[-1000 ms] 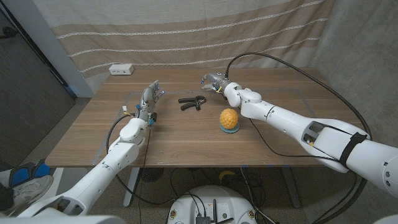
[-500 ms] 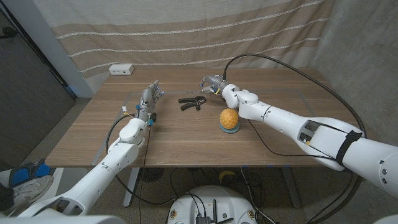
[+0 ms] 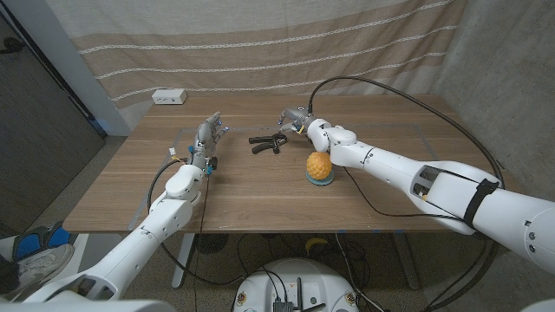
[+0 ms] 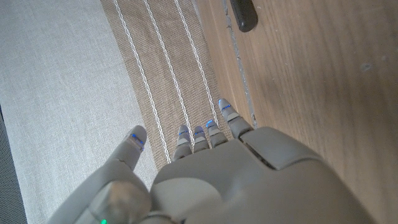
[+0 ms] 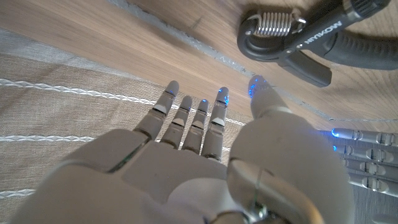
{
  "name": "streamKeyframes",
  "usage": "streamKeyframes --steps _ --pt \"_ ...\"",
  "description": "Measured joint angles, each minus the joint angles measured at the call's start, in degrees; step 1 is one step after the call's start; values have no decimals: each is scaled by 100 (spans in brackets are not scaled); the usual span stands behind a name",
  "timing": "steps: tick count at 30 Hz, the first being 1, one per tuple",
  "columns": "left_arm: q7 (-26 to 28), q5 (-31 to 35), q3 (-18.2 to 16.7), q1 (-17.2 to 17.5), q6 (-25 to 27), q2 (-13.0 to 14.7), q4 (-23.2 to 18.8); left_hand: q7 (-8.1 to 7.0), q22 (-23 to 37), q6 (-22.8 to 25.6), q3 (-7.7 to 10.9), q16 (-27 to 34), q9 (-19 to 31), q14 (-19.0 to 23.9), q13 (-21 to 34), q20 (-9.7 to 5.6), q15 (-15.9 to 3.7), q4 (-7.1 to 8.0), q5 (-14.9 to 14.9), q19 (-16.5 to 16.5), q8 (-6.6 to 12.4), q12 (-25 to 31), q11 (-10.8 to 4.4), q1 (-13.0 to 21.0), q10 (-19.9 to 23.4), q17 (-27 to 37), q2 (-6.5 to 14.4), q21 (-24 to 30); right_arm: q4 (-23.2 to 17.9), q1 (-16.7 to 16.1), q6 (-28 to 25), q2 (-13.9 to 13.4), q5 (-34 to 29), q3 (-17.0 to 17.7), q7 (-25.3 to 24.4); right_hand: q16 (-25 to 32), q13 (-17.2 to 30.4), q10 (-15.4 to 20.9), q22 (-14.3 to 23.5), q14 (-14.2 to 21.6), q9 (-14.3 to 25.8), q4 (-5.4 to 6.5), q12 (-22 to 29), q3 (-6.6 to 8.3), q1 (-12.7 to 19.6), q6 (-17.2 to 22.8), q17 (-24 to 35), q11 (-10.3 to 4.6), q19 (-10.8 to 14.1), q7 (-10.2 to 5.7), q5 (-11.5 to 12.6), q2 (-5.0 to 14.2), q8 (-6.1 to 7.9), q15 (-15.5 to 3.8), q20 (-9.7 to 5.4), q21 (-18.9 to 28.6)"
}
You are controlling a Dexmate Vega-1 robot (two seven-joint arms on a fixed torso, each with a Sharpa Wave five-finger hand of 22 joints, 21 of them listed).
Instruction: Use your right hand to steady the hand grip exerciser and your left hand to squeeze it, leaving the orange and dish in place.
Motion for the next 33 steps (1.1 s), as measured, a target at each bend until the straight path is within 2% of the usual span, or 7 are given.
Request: streamKeyframes --steps 7,13,20,23,28,31,33 --pt "-23 -12 -3 -5 1 1 36 0 0 0 0 0 0 0 0 0 0 0 0 0 0 0 0 0 0 0 0 0 276 78 48 142 37 -104 17 0 29 -31 0 -8 53 0 0 -71 38 0 0 31 0 -1 0 -38 67 8 0 0" --pt "-58 -18 -4 -47 1 -1 94 0 -1 0 0 0 0 0 0 0 0 0 0 0 0 0 0 0 0 0 1 0 430 116 81 213 56 -158 -5 0 52 -52 -1 -8 110 23 0 -160 45 -31 0 9 0 30 0 -165 107 8 0 -40" --pt "-92 -22 2 -101 1 -17 170 0 -1 0 0 0 0 0 0 0 0 0 0 0 0 0 0 1 0 0 1 0 616 160 131 296 72 -223 -108 0 90 -52 -1 15 178 0 0 -183 104 42 2 9 0 1 60 -226 256 -14 0 -40" --pt "-123 -27 7 -114 -6 -18 188 0 -1 0 0 0 0 0 0 0 0 0 0 0 0 0 0 1 0 0 1 0 840 207 177 397 80 -288 -181 0 108 -20 -1 15 206 -24 0 -206 108 85 15 -21 0 -24 69 -224 322 -14 0 -40" --pt "-126 -30 9 -119 -6 -18 191 0 -1 0 0 0 0 0 0 0 0 0 0 0 0 0 0 1 0 0 1 0 945 227 266 439 97 -314 -301 50 132 2 -1 90 265 0 0 -230 234 220 14 -43 46 -15 69 -232 442 -20 -37 -40" --pt "-127 -36 9 -118 -7 -17 188 0 -1 0 0 0 0 0 0 0 0 0 0 0 0 0 0 1 0 0 1 0 1312 299 336 596 106 -399 -393 71 131 57 -1 130 289 0 0 -230 278 251 35 -29 62 -20 69 -188 466 -22 -20 -40" --pt "-127 -36 9 -118 -7 -16 180 0 -1 0 0 0 0 0 0 0 0 0 0 0 0 0 0 1 0 0 1 0 1390 312 381 628 109 -417 -457 94 145 75 -1 177 300 0 32 -230 278 310 42 -49 62 -43 69 -189 523 -19 -20 -40"
